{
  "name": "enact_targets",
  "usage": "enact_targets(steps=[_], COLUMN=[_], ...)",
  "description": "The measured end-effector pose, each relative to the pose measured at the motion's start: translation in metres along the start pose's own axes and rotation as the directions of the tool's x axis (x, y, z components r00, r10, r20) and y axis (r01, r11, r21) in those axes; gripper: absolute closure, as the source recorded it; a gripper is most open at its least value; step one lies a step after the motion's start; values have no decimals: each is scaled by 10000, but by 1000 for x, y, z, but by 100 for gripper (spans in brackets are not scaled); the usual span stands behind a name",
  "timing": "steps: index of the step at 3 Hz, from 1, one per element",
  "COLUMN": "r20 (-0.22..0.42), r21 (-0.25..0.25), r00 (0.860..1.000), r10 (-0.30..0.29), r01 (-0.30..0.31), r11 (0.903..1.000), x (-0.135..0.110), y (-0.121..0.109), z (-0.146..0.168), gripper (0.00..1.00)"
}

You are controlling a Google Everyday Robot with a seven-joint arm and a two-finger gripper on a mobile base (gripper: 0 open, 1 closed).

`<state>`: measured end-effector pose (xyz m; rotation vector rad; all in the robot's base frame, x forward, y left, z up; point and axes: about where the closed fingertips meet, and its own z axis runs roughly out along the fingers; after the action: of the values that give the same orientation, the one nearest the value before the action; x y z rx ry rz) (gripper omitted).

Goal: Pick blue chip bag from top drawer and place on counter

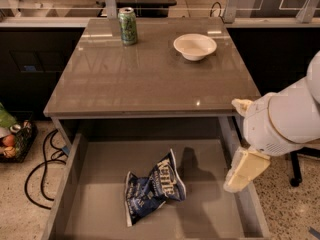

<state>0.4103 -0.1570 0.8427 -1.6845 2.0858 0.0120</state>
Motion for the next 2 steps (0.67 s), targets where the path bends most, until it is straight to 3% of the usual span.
enact_targets(steps=[2], r20=[522], r21=[-287], r00=[9986], r10=[78], r01=[-63], r11=[9996], x=[-17], y=[22], z=[66], gripper=[0])
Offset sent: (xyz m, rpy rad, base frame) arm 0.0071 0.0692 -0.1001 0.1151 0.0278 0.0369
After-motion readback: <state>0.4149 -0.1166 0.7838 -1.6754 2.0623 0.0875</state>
